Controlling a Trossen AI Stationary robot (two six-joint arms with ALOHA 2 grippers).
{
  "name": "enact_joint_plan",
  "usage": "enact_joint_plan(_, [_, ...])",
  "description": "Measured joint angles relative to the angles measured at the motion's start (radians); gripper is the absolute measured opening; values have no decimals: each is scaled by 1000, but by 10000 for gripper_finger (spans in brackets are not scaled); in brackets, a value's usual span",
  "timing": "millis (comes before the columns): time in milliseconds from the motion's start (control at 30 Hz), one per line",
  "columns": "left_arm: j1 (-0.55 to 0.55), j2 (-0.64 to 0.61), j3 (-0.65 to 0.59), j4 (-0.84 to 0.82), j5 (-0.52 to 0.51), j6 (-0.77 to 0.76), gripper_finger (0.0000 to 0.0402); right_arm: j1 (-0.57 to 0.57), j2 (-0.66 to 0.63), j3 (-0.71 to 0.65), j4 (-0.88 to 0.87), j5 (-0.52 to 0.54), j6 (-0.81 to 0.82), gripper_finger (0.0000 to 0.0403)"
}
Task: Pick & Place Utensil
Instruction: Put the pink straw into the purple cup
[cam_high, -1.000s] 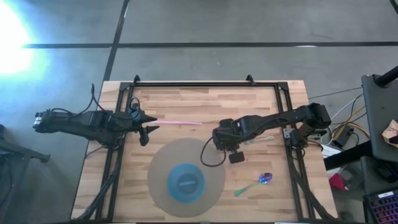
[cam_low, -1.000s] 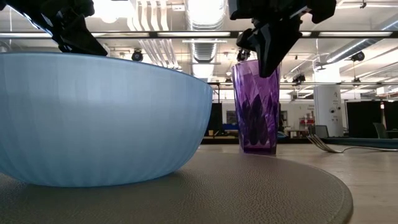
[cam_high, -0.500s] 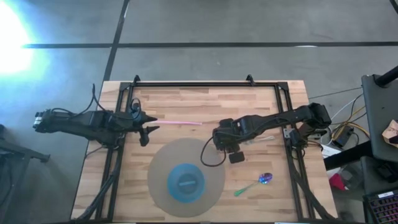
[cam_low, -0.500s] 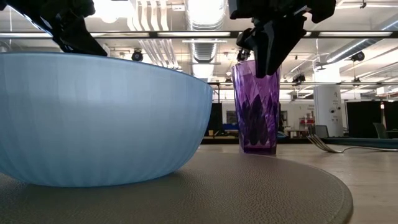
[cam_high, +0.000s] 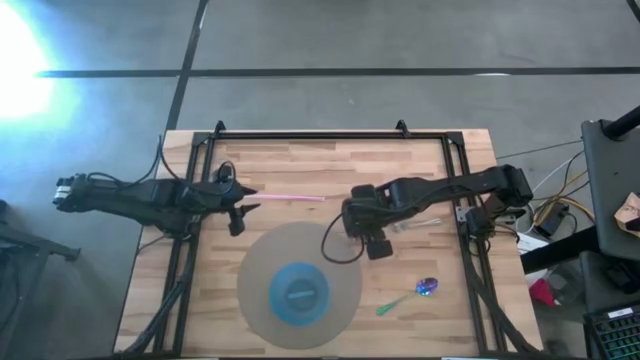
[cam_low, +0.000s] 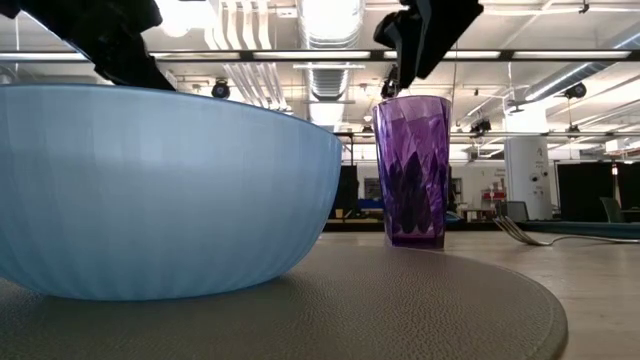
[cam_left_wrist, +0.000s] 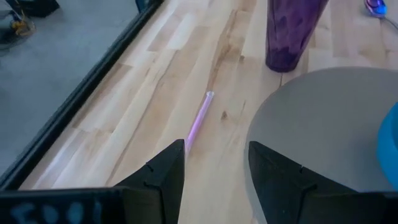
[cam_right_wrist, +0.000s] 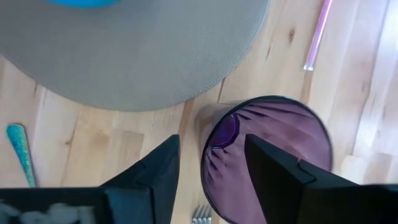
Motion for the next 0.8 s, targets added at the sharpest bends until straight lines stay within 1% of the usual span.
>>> enact_joint_plan(133, [10, 16, 29, -1, -5, 23, 170, 0, 0, 43, -60, 0, 0, 180])
enact_joint_plan(367, [56, 41, 114, -21, -2, 50, 170, 0, -3, 119, -145, 0, 0, 169])
enact_joint_plan(500, [104, 71, 165, -62, 13, 84, 170, 0, -45, 122, -153, 0, -4, 164])
enact_joint_plan(600, [148, 101, 203, -113, 67, 116, 170, 0, -96, 91, -153, 0, 10, 160])
enact_joint_plan(733, [208, 144, 251, -170, 166, 169, 170, 0, -180, 48, -144, 1, 54, 154])
enact_joint_plan(800, [240, 169, 279, -201, 197, 196, 170, 0, -224, 26, -124, 1, 74, 151])
